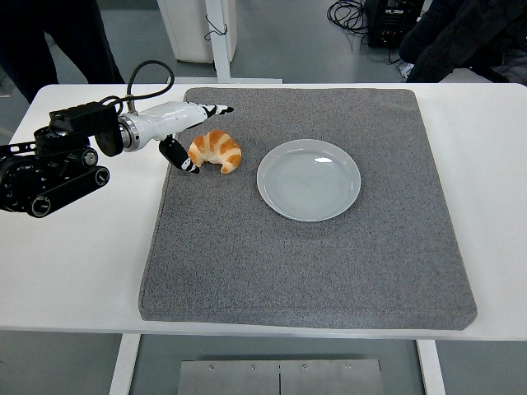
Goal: Place the bread on the plate
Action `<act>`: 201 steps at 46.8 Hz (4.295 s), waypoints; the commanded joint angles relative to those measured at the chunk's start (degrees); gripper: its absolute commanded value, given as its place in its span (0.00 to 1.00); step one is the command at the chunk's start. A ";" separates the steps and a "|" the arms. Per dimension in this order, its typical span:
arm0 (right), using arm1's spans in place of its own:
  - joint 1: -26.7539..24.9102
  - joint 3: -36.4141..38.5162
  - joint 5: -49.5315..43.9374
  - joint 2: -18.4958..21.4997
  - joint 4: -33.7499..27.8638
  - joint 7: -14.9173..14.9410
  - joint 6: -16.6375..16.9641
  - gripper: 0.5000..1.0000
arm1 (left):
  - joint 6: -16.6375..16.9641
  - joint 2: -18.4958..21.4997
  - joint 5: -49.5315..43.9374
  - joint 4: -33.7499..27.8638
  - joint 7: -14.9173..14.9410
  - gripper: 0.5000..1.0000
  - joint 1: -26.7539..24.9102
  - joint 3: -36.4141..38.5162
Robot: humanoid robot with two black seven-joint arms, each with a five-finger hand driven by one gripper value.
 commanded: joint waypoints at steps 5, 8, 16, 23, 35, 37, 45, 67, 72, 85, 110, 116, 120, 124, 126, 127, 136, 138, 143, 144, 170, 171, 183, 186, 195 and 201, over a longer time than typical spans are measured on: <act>0.00 0.00 0.00 0.00 0.00 0.00 0.00 1.00 | 1.30 -3.52 -0.75 5.07 -1.80 0.98 0.16 1.06; 0.00 0.00 0.00 0.00 0.00 0.00 0.00 1.00 | 2.18 -4.49 -0.75 6.39 -4.08 0.98 0.51 1.14; 0.00 0.00 0.00 0.00 0.00 0.00 0.00 1.00 | 3.15 -6.16 -0.93 7.79 -5.06 0.98 1.39 1.06; 0.00 0.00 0.00 0.00 0.00 0.00 0.00 1.00 | 3.33 -9.32 -1.10 12.62 -5.06 0.98 1.83 1.06; 0.00 0.00 0.00 0.00 0.00 0.00 0.00 1.00 | 4.47 -12.40 -2.60 16.59 -5.32 0.98 1.92 1.06; 0.00 0.00 0.00 0.00 0.00 0.00 0.00 1.00 | 4.56 -12.67 -2.68 16.59 -5.32 0.98 1.83 1.06; 0.00 0.00 0.00 0.00 0.00 0.00 0.00 1.00 | 4.47 -12.76 -3.48 17.20 -5.23 0.98 2.10 1.14; 0.00 0.00 0.00 0.00 0.00 0.00 0.00 1.00 | 4.56 -13.19 -3.56 18.96 -5.76 0.56 2.54 2.64; 0.00 0.00 0.00 0.00 0.00 0.00 0.00 1.00 | 4.56 -13.37 -3.56 18.96 -5.93 0.00 2.54 2.73; 0.00 0.00 0.00 0.00 0.00 0.00 0.00 1.00 | 2.98 -13.37 -3.65 19.57 -8.57 0.00 2.62 2.73; 0.00 0.00 0.00 0.00 0.00 0.00 0.00 1.00 | 2.89 -13.02 -5.14 19.31 -9.27 0.00 -5.54 2.64; 0.00 0.00 0.00 0.00 0.00 0.00 0.00 1.00 | 2.19 -12.93 -6.55 19.40 -9.27 0.00 -9.41 2.90; 0.00 0.00 0.00 0.00 0.00 0.00 0.00 1.00 | 1.40 -12.84 -6.64 19.49 -9.01 0.00 -11.35 2.90; 0.00 0.00 0.00 0.00 0.00 0.00 0.00 1.00 | 0.08 -12.84 -6.73 19.49 -9.01 0.00 -13.10 2.73; 0.00 0.00 0.00 0.00 0.00 0.00 0.00 1.00 | -0.89 -12.76 -6.73 19.49 -9.01 0.00 -14.07 2.73; 0.00 0.00 0.00 0.00 0.00 0.00 0.00 1.00 | -1.33 -12.76 -6.73 19.49 -8.92 0.00 -14.68 2.73; 0.00 0.00 0.00 0.00 0.00 0.00 0.00 1.00 | -5.63 -12.49 -9.10 19.66 -8.83 0.00 -19.52 2.73; 0.00 0.00 0.00 0.00 0.00 0.00 0.00 1.00 | -6.25 -12.49 -9.80 19.84 -8.83 0.00 -20.23 2.73; 0.00 0.00 0.00 0.00 0.00 0.00 0.00 1.00 | -7.04 -12.58 -10.15 19.84 -8.83 0.00 -22.07 2.73; 0.00 0.00 0.00 0.00 0.00 0.00 0.00 1.00 | -7.30 -12.58 -10.16 19.75 -8.83 0.00 -22.51 2.73; 0.00 0.00 0.00 0.00 0.00 0.00 0.00 1.00 | -8.45 -23.82 -10.07 19.93 -8.83 0.00 -27.08 6.59; 0.00 0.00 0.00 0.00 0.00 0.00 0.00 1.00 | -8.45 -24.09 -10.07 19.93 -8.83 0.00 -27.26 6.85; 0.00 0.00 0.00 0.00 0.00 0.00 0.00 1.00 | -8.45 -24.09 -9.98 20.02 -8.92 0.00 -27.52 10.28; 0.00 0.00 0.00 0.00 0.00 0.00 0.00 1.00 | -8.36 -24.09 -9.98 20.02 -8.92 0.00 -27.44 11.07; 0.00 0.00 0.00 0.00 0.00 0.00 0.00 1.00 | -8.01 -24.09 -9.80 20.02 -8.83 0.00 -27.08 12.13; 0.00 0.00 0.00 0.00 0.00 0.00 0.00 1.00 | -7.92 -24.09 -9.54 19.75 -8.75 0.00 -26.82 12.30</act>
